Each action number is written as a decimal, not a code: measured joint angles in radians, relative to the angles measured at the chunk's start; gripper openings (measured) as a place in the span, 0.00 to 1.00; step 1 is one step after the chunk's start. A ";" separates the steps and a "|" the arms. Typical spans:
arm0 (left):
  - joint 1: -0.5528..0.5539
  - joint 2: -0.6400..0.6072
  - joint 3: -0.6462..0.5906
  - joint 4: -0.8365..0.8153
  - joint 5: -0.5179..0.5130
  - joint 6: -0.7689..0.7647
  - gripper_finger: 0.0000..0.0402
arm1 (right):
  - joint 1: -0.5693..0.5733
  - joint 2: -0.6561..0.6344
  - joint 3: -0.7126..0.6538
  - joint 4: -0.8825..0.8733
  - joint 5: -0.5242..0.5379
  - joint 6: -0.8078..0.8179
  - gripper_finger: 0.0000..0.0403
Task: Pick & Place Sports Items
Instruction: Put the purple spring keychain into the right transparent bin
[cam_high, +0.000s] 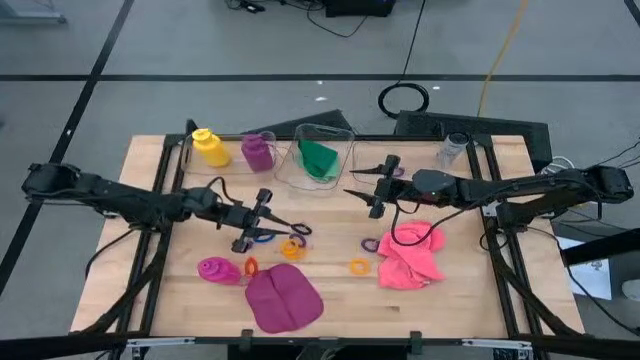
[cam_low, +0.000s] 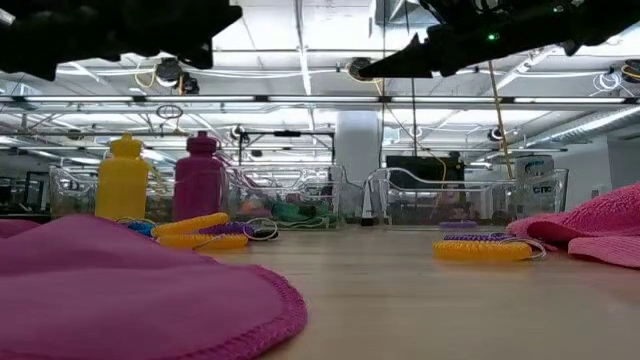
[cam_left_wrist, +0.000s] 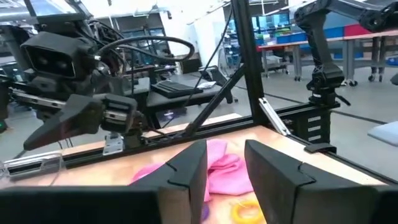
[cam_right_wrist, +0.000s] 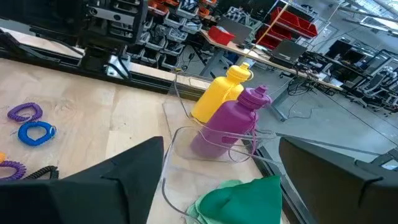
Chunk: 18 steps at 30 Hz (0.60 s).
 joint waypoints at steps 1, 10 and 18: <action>0.000 0.000 0.000 -0.004 0.000 0.000 0.23 | 0.000 0.000 0.000 0.000 0.000 0.000 0.61; 0.001 0.000 0.001 -0.009 0.000 -0.002 0.23 | 0.000 0.000 0.000 0.000 0.000 0.000 0.61; 0.001 0.000 0.001 -0.009 0.000 -0.005 0.23 | 0.000 0.000 0.000 0.000 0.000 0.000 0.61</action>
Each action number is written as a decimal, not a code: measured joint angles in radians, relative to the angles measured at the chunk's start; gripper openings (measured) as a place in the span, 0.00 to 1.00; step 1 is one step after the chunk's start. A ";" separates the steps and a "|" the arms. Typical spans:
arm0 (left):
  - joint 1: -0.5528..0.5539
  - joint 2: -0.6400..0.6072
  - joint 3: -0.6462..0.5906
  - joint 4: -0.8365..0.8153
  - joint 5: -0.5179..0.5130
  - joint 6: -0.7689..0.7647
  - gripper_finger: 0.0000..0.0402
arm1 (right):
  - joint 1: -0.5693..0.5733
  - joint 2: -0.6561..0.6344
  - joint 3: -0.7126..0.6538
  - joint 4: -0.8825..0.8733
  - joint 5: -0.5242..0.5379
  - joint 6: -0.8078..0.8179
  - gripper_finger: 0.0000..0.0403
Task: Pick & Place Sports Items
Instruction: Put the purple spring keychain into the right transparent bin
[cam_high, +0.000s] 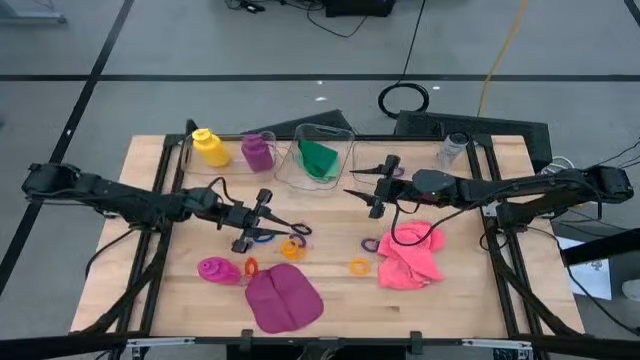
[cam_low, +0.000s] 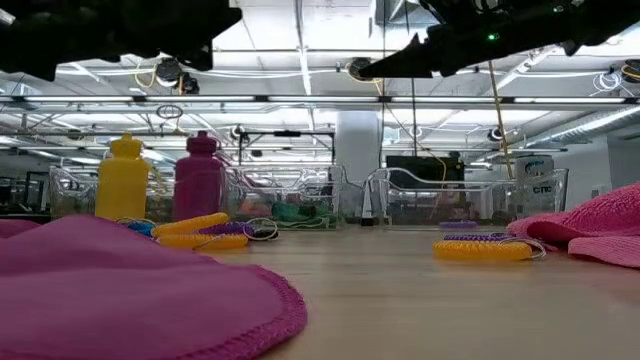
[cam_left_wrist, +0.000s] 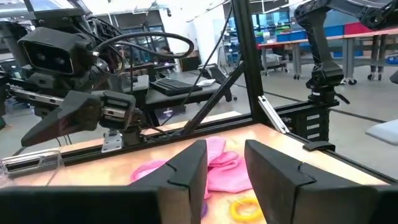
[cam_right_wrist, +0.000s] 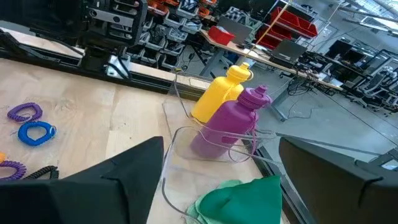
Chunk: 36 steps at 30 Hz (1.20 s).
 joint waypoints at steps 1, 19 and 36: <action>0.000 0.000 0.000 0.000 0.000 0.000 0.23 | 0.000 0.000 0.000 0.000 0.000 0.000 0.61; 0.000 0.000 0.000 0.000 0.000 -0.048 0.23 | 0.000 0.000 0.000 0.000 0.000 0.000 0.61; 0.000 -0.041 0.000 -0.036 0.002 -0.047 0.23 | 0.000 0.000 0.000 0.000 0.000 0.000 0.61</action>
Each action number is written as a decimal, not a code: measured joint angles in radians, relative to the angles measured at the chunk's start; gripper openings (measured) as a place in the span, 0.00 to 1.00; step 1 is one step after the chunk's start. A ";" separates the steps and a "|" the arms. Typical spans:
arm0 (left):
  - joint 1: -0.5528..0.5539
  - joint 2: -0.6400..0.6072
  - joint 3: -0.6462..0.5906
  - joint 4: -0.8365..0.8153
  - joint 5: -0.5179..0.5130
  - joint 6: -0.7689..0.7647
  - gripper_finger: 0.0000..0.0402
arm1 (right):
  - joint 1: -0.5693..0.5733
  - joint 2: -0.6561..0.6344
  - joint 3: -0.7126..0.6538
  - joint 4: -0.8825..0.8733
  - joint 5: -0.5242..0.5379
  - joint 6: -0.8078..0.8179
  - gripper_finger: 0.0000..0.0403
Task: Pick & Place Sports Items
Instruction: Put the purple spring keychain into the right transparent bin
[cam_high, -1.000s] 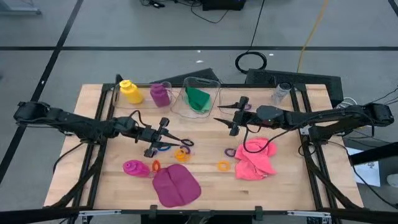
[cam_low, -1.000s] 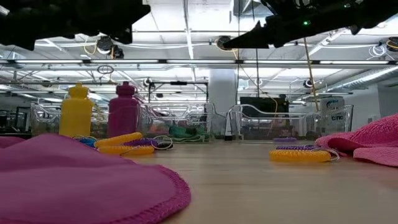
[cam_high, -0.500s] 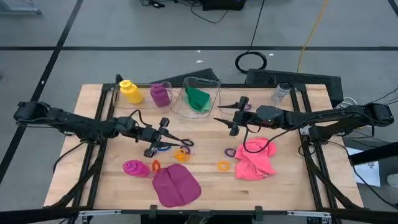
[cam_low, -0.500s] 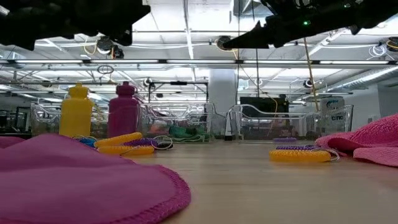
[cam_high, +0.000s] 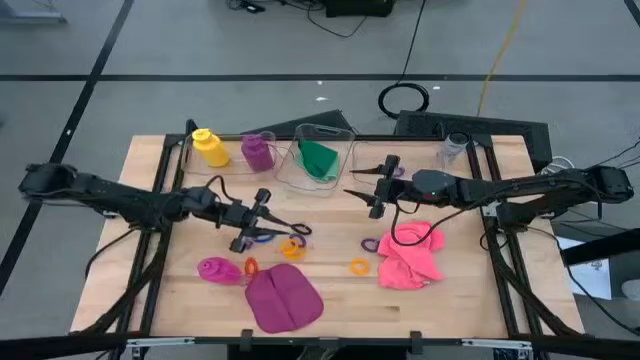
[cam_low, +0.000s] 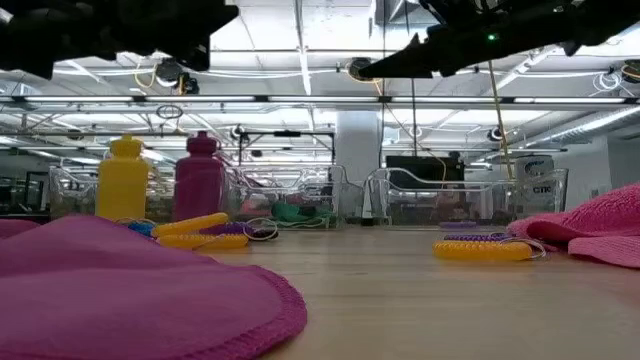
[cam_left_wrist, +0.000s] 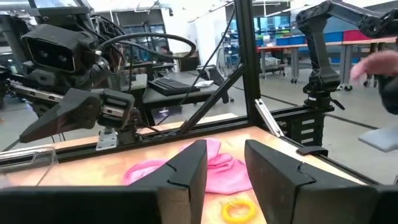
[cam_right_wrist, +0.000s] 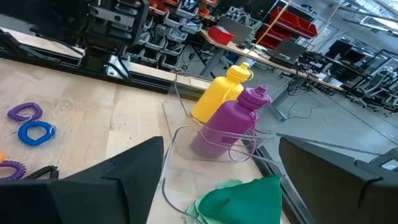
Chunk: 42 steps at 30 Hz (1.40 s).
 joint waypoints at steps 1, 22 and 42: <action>0.000 -0.020 0.000 -0.023 -0.001 0.005 0.23 | 0.000 0.000 0.000 0.000 0.000 0.000 0.61; -0.088 -0.417 0.001 -0.635 -0.117 0.049 0.23 | 0.000 0.000 0.000 0.131 -0.001 0.266 0.61; -0.093 -0.263 0.001 -0.504 -0.186 0.089 0.23 | 0.096 0.063 0.091 -0.475 -0.285 0.408 0.61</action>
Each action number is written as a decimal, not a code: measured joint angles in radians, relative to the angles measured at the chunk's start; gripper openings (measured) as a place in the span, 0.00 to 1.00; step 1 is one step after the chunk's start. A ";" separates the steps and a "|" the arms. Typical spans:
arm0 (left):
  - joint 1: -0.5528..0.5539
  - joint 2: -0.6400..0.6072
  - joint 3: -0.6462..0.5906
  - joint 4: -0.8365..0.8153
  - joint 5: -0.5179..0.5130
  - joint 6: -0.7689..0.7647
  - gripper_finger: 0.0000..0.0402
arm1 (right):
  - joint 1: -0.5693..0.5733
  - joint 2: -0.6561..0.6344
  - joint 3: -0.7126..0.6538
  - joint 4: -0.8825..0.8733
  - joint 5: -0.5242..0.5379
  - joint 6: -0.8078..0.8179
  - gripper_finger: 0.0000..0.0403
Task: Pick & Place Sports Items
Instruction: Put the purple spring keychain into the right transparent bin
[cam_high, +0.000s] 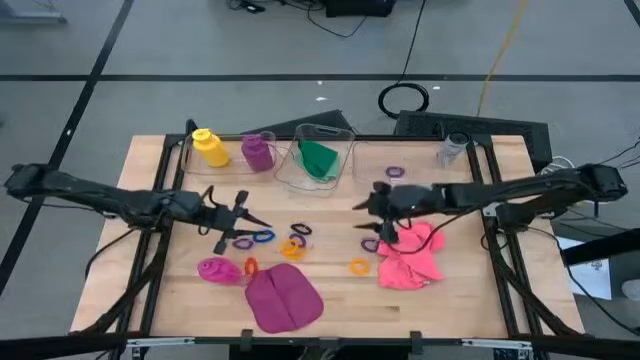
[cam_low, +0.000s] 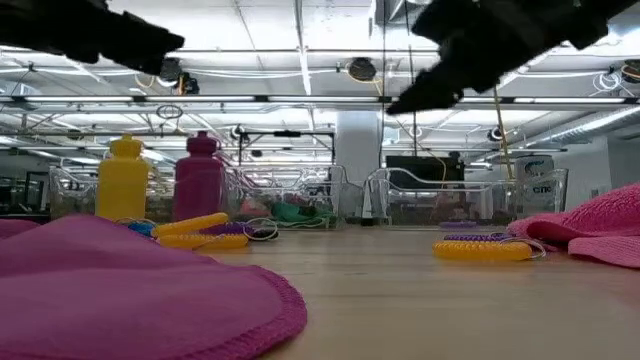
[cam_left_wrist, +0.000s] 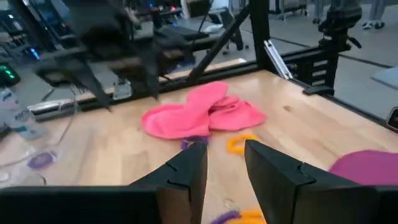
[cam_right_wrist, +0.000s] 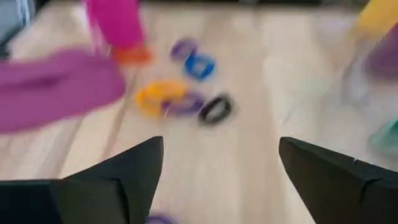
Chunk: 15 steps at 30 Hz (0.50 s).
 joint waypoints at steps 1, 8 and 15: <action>0.000 0.005 0.000 0.013 0.000 0.003 0.23 | 0.012 0.014 0.000 -0.023 0.002 0.015 0.61; 0.003 0.028 0.000 0.037 0.000 0.014 0.23 | 0.086 0.151 0.001 -0.123 0.081 0.092 0.61; 0.003 0.030 0.000 0.038 0.000 0.015 0.23 | 0.095 0.243 0.001 -0.147 0.081 0.082 0.61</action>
